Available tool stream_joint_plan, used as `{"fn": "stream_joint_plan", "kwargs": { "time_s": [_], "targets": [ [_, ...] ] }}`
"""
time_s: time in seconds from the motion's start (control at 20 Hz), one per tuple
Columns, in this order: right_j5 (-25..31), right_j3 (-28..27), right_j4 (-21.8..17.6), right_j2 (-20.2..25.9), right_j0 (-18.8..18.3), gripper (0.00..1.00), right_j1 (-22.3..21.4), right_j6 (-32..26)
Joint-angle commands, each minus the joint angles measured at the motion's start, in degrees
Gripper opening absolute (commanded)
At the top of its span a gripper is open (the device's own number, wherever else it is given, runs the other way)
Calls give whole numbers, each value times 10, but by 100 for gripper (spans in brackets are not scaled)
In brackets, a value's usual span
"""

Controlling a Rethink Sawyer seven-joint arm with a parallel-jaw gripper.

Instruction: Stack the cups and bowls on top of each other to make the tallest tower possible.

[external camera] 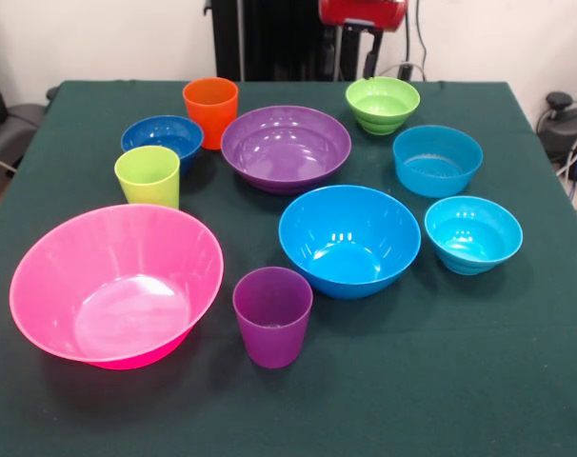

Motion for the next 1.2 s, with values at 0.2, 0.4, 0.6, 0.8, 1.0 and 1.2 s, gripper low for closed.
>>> {"fn": "stream_joint_plan", "kwargs": {
  "time_s": [0.2, 0.4, 0.6, 0.8, 1.0, 1.2],
  "targets": [
    [103, -78, 12, 47, -17, 100, 46, 60],
    [95, -81, 8, 58, -26, 100, 54, 57],
    [85, -84, 5, 73, -39, 100, 65, 50],
    [111, -91, 10, 73, -40, 100, 70, 52],
    [132, -98, 11, 76, -46, 100, 75, 48],
    [134, -103, 6, 88, -58, 100, 81, 37]
  ]
}}
